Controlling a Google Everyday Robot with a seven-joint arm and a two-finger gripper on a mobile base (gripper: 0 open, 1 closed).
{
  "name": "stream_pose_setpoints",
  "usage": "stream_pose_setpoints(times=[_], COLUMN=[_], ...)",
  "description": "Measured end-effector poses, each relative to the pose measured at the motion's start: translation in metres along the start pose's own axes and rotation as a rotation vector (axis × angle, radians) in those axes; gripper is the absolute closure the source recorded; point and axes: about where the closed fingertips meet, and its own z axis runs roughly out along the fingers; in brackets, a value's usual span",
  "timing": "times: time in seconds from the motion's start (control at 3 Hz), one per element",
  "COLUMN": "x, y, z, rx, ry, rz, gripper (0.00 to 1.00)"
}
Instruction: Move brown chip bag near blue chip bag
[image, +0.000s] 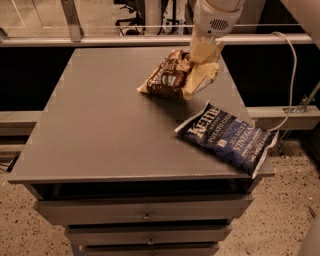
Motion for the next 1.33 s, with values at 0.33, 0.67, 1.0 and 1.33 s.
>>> stream_pose_setpoints(times=[0.33, 0.67, 1.0, 1.33], x=[0.006, 0.019, 0.044, 0.069], y=[0.0, 0.007, 0.006, -0.008], z=[-0.001, 0.005, 0.004, 0.003], rx=[0.001, -0.002, 0.005, 0.018], ry=[0.017, 0.058, 0.126, 0.183], rz=[-0.006, -0.075, -0.137, -0.211], gripper=[1.0, 1.0, 1.0, 1.0])
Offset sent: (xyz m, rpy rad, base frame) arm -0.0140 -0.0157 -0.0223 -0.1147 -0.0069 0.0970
